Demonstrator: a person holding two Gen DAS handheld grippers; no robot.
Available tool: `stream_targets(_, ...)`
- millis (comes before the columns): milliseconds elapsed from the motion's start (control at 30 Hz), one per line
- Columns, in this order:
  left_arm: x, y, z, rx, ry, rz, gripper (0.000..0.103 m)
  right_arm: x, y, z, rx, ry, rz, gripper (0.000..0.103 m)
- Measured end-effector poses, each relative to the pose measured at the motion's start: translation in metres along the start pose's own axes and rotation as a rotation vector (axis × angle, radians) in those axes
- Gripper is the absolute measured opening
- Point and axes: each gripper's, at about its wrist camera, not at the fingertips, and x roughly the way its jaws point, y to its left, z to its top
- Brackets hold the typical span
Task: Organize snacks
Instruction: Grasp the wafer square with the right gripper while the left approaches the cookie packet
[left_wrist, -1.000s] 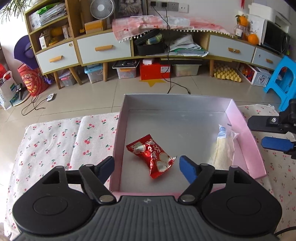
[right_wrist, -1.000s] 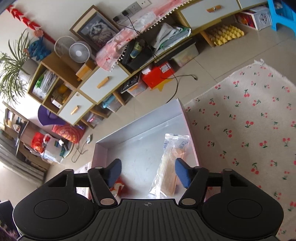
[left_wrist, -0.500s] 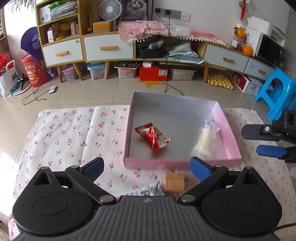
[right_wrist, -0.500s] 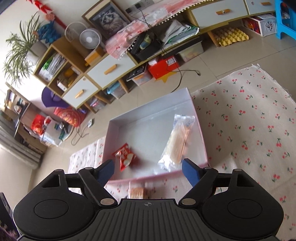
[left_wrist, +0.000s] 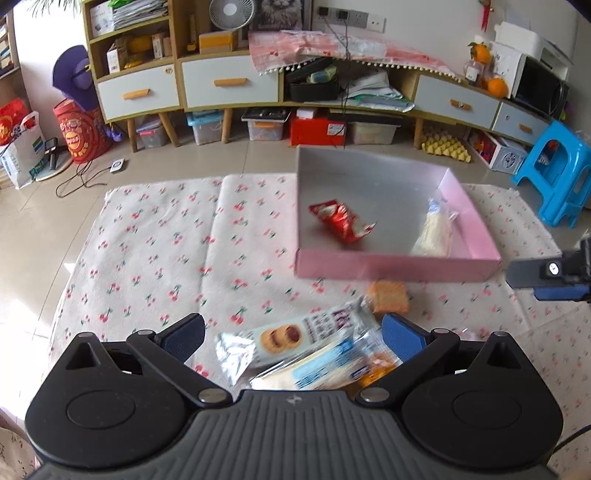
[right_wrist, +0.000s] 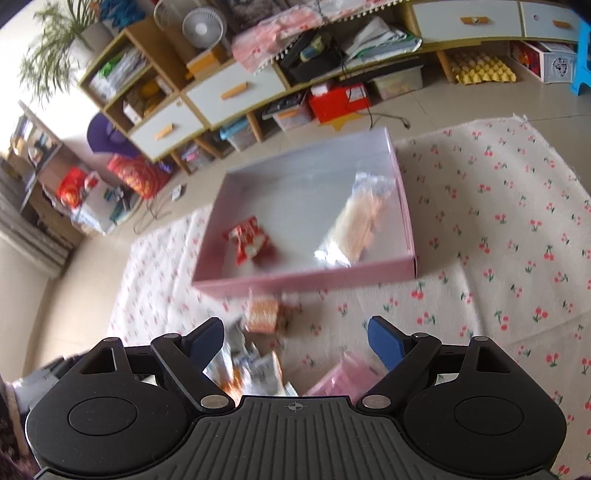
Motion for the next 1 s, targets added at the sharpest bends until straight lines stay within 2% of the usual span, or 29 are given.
stream_targets(233, 0.014, 0.022, -0.016, 0.053, 0.044, 0.04, 0.102, 0.017, -0.014, -0.013, 0.02, 0.092, -0.069, 0.087)
stream_targets(400, 0.025, 0.044, -0.02, 0.053, 0.056, 0.049, 0.101, 0.022, -0.027, -0.015, 0.06, 0.11, -0.102, 0.087)
stream_targets(500, 0.035, 0.051, -0.02, 0.086, 0.055, 0.084, 0.094, 0.026, -0.028, -0.015, 0.059, 0.106, -0.115, 0.087)
stream_targets(567, 0.04, 0.055, -0.02, 0.116, 0.054, 0.062, 0.09, 0.031, -0.025, -0.014, 0.05, 0.11, -0.117, 0.087)
stream_targets(700, 0.04, 0.05, -0.023, 0.197, 0.018, -0.005, 0.091, 0.043, -0.016, -0.013, 0.029, 0.124, -0.106, 0.087)
stream_targets(800, 0.041, 0.041, -0.027, 0.268, 0.026, -0.064, 0.089, 0.053, -0.008, -0.011, 0.006, 0.121, -0.098, 0.087)
stream_targets(1000, 0.044, 0.019, -0.034, 0.391, 0.011, -0.031, 0.085, 0.072, 0.0, -0.008, 0.011, 0.115, -0.075, 0.087)
